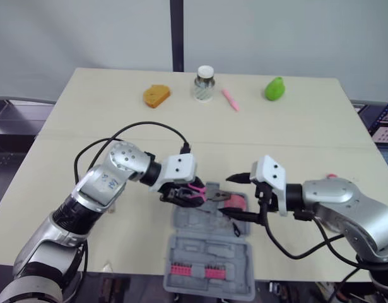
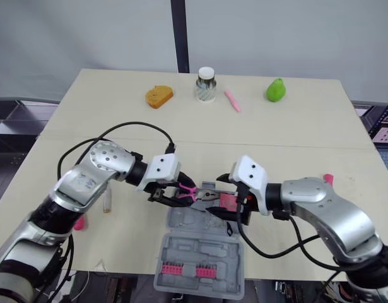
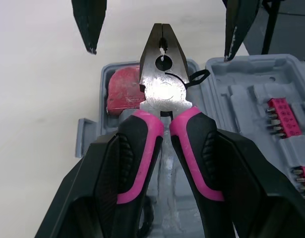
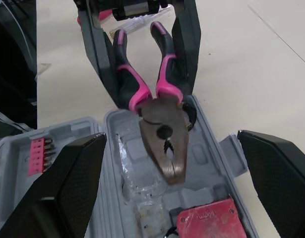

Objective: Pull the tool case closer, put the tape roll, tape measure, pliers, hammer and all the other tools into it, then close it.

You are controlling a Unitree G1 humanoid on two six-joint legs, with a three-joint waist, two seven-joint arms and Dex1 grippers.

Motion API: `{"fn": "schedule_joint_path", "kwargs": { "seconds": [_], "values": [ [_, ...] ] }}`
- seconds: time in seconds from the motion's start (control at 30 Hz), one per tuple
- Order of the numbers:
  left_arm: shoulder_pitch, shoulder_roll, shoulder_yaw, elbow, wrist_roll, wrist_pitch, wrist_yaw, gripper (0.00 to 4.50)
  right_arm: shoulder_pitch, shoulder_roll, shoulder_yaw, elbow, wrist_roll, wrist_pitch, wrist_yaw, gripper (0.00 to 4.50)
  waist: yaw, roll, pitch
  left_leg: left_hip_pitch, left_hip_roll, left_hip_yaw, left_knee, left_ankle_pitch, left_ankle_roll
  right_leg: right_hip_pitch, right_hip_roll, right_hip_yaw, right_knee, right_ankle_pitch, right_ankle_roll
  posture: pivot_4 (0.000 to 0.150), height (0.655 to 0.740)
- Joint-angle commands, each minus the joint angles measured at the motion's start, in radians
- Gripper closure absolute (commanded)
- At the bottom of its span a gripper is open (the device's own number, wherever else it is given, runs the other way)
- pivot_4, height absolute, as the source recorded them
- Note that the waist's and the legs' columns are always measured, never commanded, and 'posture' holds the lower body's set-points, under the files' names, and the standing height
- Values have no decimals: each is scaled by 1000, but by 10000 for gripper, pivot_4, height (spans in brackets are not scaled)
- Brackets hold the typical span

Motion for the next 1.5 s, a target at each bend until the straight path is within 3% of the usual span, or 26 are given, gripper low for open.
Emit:
{"fn": "schedule_joint_path", "kwargs": {
  "seconds": [0.03,0.73,0.83,1.0,1.03,1.5],
  "values": [
    [-34,-9,6,-25,-4,2,-21,21736,-22,8,19,-17,-22,-2,-9,0,0,0,0,0,0,0,0,0,0,0,0,0,0,0,0,1500,6950],
    [-57,-24,5,-28,-3,32,-32,21736,-34,31,67,-21,-97,-20,-3,0,-15,0,0,0,0,-1,0,0,0,0,0,0,1,0,0,1500,6950],
    [-54,-26,4,-35,-5,39,-29,21736,-41,34,67,-20,-93,-16,-2,7415,-15,0,0,0,0,-1,0,0,0,0,0,0,1,0,0,1500,6950],
    [-51,-31,2,-42,-5,50,-25,21736,-48,36,69,-19,-90,-15,5,32082,-15,0,0,0,0,-1,0,0,0,0,0,0,1,0,0,1500,6950],
    [-50,-32,2,-43,-5,52,-24,21736,-48,36,70,-18,-90,-14,6,35163,-15,0,0,0,0,-1,0,0,0,0,0,0,1,0,0,1500,6950],
    [-53,-34,-13,-39,19,70,-9,21736,-56,43,74,-23,-86,-1,14,35163,-15,0,0,0,0,-1,0,0,0,0,0,0,1,0,0,1500,6950]
  ]
}}
